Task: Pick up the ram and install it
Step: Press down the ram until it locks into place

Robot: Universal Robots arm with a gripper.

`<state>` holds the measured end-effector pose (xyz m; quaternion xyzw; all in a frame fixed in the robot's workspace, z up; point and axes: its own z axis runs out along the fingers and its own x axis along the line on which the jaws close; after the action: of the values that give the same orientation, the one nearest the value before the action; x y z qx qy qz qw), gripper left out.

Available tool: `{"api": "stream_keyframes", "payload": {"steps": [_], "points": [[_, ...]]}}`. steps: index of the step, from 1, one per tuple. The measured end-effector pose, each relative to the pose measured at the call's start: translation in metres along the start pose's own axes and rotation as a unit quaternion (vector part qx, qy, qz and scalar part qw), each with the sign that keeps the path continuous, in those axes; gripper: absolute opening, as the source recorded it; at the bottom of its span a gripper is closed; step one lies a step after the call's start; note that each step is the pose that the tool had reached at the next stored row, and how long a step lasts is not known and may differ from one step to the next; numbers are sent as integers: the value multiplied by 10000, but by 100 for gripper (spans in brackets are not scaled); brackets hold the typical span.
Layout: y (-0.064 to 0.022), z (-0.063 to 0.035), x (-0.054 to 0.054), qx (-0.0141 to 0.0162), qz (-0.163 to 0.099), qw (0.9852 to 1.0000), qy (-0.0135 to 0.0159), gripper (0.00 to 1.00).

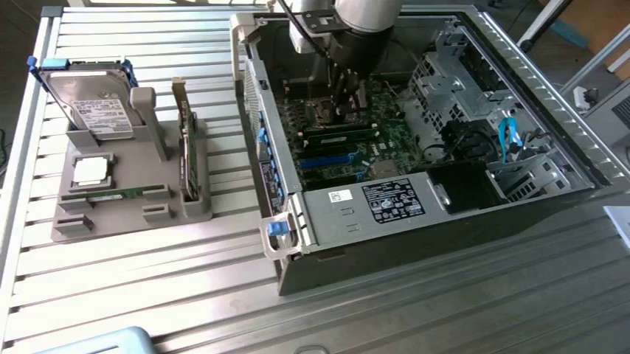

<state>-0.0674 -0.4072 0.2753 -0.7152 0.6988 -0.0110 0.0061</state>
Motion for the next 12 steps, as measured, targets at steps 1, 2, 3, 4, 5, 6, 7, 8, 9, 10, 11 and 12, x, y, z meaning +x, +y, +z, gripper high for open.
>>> {"api": "stream_keyframes", "payload": {"steps": [1,2,3,4,5,6,7,8,9,10,11,12], "points": [[-1,-37,0,1,0,10000,3,11],[-2,-87,1,1,0,10000,7,11],[-4,-143,1,2,0,10000,7,11],[-4,-167,1,2,0,10000,7,11],[-5,-192,1,2,0,10000,8,11],[-5,-216,1,3,0,10000,7,11],[-6,-229,2,3,0,10000,8,11],[-6,-229,2,3,0,10000,8,11],[-5,-229,2,3,0,10000,9,11],[-5,-229,2,3,0,10000,10,11],[-5,-229,2,3,0,10000,9,11],[-5,-229,2,3,0,10000,9,11]]}}
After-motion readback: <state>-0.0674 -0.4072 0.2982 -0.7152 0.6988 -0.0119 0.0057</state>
